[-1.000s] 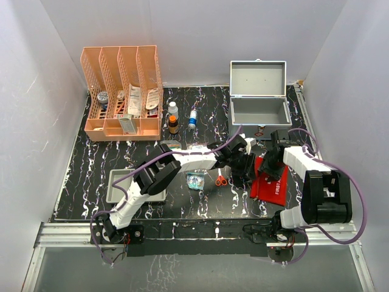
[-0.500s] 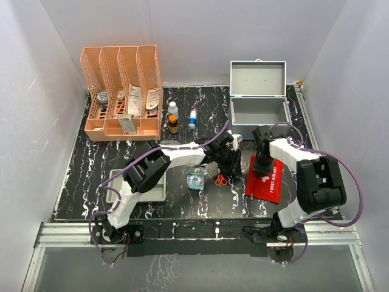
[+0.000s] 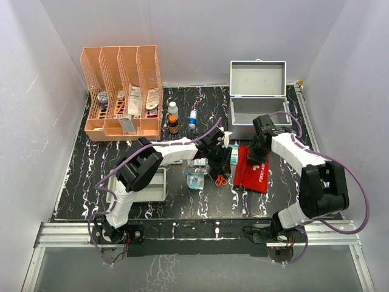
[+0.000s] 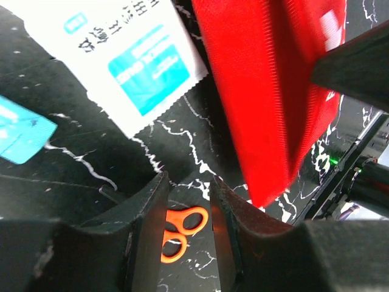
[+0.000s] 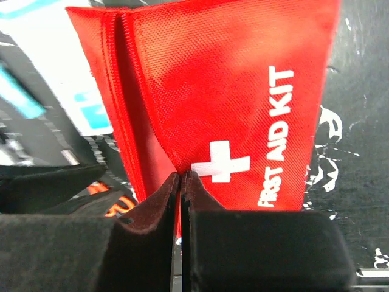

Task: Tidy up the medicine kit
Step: Pick up the medicine pouch from the center of the board.

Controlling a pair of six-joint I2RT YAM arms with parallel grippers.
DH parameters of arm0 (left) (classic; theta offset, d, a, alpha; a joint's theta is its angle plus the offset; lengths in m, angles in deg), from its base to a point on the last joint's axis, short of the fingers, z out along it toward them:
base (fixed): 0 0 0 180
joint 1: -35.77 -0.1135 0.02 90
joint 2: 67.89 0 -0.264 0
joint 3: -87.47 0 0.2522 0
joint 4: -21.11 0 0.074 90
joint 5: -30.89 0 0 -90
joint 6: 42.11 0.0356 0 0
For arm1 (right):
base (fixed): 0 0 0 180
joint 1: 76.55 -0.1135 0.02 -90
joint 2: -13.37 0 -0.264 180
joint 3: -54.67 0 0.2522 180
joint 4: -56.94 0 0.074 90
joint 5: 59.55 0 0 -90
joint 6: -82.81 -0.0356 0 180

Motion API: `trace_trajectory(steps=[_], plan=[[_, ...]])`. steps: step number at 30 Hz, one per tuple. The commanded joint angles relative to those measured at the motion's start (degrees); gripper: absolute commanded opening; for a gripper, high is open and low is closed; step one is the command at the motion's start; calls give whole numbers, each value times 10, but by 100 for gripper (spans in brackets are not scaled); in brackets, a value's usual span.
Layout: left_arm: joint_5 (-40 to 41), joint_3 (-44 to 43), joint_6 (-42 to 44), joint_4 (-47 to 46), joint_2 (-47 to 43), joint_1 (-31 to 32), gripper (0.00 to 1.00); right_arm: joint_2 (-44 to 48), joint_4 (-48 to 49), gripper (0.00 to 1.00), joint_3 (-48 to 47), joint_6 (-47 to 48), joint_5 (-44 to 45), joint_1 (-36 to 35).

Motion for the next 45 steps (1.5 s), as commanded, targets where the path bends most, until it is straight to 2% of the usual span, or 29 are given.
trace_trajectory(steps=[1,7,14,25,33,45], plan=[[-4,17,26,57,-34,-27,35,42,-6,0,-57,-12,-39,-2],[-56,56,-15,1,-70,-74,46,52,-22,0,-77,-5,-52,-3],[-129,44,-43,-30,-90,-122,53,63,-18,0,-71,-3,-53,-2],[-208,-3,-154,-78,-88,-107,53,74,-6,0,-61,-10,-51,-2],[-247,-4,-190,-122,-73,-92,55,79,-4,0,-65,-10,-52,-2],[-233,-33,-203,-138,-29,-70,56,85,-3,0,-75,-12,-55,-2]])
